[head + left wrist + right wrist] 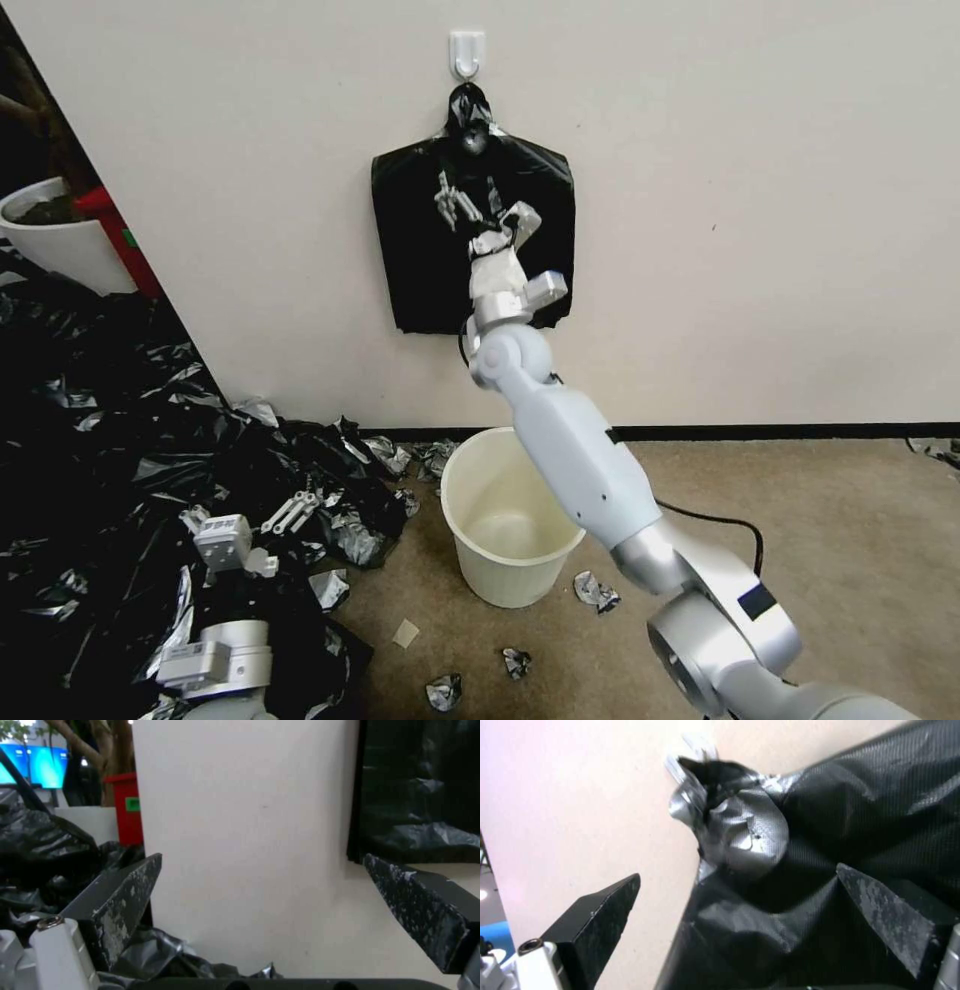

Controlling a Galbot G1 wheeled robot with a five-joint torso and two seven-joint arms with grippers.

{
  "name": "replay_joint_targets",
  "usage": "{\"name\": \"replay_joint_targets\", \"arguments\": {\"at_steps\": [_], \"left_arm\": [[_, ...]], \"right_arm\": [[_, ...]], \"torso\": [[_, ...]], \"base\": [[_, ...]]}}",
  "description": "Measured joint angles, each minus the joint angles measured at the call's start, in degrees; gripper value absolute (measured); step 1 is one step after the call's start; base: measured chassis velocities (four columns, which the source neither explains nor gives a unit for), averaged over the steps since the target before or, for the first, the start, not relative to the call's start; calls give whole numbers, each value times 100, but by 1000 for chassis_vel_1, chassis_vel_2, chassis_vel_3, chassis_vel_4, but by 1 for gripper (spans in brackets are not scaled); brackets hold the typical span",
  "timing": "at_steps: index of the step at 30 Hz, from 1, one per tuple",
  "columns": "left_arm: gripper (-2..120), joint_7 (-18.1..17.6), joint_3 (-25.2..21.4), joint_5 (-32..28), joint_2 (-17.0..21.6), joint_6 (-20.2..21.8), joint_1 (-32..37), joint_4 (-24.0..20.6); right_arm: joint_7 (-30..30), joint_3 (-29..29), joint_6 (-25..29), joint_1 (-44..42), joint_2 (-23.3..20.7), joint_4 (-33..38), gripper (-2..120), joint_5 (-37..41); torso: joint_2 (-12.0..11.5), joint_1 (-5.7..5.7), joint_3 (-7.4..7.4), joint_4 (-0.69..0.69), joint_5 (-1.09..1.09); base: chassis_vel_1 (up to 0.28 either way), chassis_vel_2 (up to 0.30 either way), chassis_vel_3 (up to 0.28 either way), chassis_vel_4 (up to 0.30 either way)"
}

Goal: Place a trash bag onto the trash bin.

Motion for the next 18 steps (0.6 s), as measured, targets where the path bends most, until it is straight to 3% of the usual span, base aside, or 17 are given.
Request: {"name": "replay_joint_targets", "arguments": {"at_steps": [18], "left_arm": [[100, -148, -26, 310, -137, -158, 9, 240]], "right_arm": [[-232, -4, -90, 180, -17, 50, 100, 356]], "torso": [[0, 0, -1, 0, 0]], "base": [[0, 0, 0, 0]]}}
